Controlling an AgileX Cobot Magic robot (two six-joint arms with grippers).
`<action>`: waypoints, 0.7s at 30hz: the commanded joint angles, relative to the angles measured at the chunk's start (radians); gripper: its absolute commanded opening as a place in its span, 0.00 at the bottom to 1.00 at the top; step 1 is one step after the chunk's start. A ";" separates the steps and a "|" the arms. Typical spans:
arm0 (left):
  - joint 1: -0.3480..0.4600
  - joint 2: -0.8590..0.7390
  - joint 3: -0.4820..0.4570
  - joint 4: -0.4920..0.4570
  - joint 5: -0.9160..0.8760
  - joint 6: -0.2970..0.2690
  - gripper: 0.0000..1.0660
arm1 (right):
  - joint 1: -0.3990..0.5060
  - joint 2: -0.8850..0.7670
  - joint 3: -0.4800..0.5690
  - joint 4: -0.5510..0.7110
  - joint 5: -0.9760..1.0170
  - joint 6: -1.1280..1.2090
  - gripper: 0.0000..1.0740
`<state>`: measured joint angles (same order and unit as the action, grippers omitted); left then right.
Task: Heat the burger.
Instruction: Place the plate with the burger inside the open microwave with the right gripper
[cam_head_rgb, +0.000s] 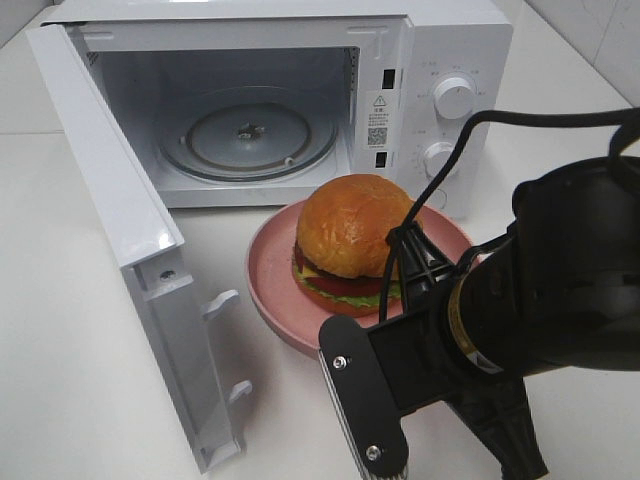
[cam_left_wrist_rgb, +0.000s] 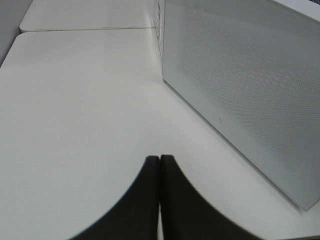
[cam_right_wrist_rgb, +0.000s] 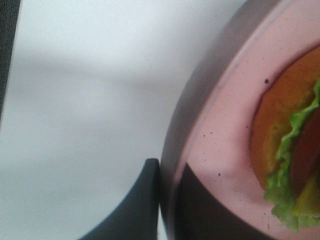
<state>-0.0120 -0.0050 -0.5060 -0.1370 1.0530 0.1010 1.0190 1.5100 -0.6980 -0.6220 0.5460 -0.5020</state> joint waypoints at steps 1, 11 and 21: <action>0.004 -0.020 0.000 -0.004 -0.011 -0.002 0.00 | -0.058 -0.009 -0.005 -0.040 -0.106 -0.090 0.00; 0.004 -0.020 0.000 -0.004 -0.011 -0.002 0.00 | -0.156 -0.005 -0.005 -0.037 -0.336 -0.259 0.00; 0.004 -0.020 0.000 -0.004 -0.011 -0.002 0.00 | -0.208 0.070 -0.006 -0.037 -0.478 -0.349 0.00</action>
<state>-0.0120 -0.0050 -0.5060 -0.1370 1.0530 0.1010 0.8150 1.5880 -0.6980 -0.6370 0.1400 -0.8300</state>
